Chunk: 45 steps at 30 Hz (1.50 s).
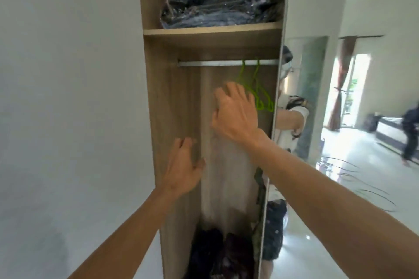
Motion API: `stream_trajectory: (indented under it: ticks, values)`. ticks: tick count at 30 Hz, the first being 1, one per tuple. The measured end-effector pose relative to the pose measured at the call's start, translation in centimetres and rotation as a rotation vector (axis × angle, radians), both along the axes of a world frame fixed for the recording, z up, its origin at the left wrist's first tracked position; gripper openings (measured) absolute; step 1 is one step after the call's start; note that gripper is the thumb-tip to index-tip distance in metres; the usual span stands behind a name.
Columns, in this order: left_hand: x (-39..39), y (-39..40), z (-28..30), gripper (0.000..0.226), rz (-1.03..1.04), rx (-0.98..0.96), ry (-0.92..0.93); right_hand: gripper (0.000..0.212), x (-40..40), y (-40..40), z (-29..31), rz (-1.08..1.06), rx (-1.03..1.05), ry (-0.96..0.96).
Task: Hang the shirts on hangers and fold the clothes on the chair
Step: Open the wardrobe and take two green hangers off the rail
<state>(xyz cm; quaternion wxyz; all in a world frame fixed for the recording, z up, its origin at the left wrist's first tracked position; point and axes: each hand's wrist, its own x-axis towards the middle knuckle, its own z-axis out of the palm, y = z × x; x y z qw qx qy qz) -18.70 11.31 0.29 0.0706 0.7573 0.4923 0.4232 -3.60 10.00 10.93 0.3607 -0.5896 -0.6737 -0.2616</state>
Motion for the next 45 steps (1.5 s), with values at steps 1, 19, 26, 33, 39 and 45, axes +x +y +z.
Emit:
stream_trajectory:
  ticks: [1,19,26,33,39,45]
  values:
    - [2.2,0.0,0.0,0.053,-0.066,-0.008,-0.016,0.053,2.0,-0.7,0.2,-0.086,0.008,-0.056]
    - [20.1,0.2,5.2,0.043,-0.514,-0.261,-0.419,0.048,13.6,-4.6,4.9,-0.398,0.055,-0.297]
    - [17.0,-4.2,5.7,0.094,-0.833,-0.423,-0.525,0.037,10.3,-10.3,6.8,-0.455,0.218,-0.263]
    - [16.5,-12.4,6.3,0.067,-1.260,-0.489,-0.425,0.040,8.3,-19.3,9.2,-0.583,0.390,-0.235]
    - [20.8,-20.2,6.4,0.080,-1.345,-0.334,-0.338,0.063,9.5,-28.4,10.2,-0.851,0.450,-0.282]
    - [26.4,-29.8,6.8,0.134,-1.362,0.025,-0.124,0.064,12.9,-37.4,10.2,-1.029,0.438,-0.280]
